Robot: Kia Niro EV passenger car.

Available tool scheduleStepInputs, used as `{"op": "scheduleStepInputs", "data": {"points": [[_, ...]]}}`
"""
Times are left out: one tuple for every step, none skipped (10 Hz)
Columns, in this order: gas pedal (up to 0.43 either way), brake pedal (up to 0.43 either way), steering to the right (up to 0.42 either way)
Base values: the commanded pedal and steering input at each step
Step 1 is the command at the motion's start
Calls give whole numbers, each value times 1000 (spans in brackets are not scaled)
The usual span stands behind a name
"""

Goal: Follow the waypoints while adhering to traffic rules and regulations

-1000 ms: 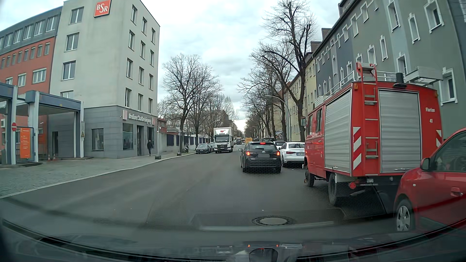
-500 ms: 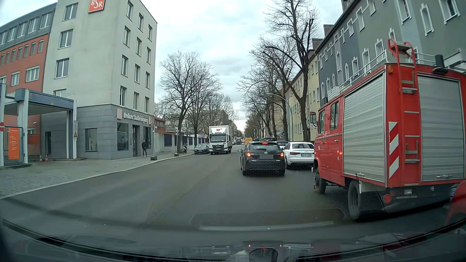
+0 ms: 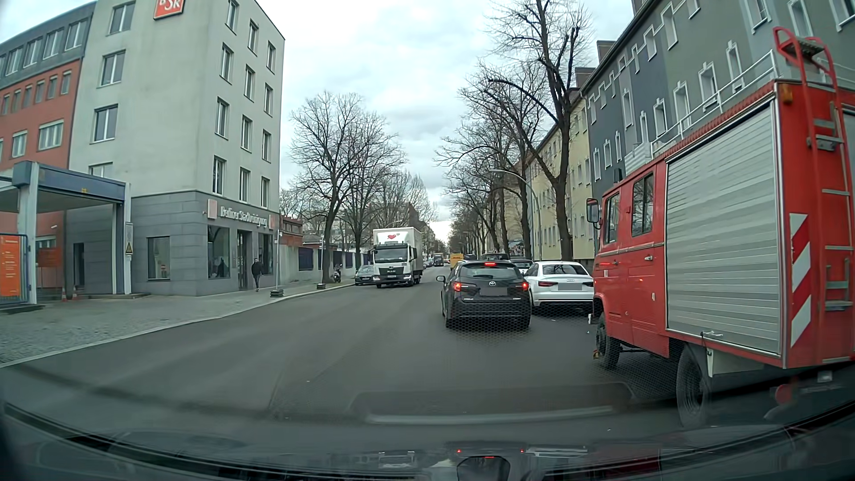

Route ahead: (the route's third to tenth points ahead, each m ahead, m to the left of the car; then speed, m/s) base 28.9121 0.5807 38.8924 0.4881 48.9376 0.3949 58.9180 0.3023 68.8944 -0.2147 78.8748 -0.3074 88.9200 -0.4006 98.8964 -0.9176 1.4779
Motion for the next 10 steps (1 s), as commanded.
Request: {"op": "scheduleStepInputs", "data": {"points": [[0, 250, -8], [0, 250, -8], [0, 250, -8], [0, 250, -8], [0, 250, -8], [0, 244, -8], [0, 244, -8], [0, 238, -8], [0, 244, -8], [0, 244, -8]]}}
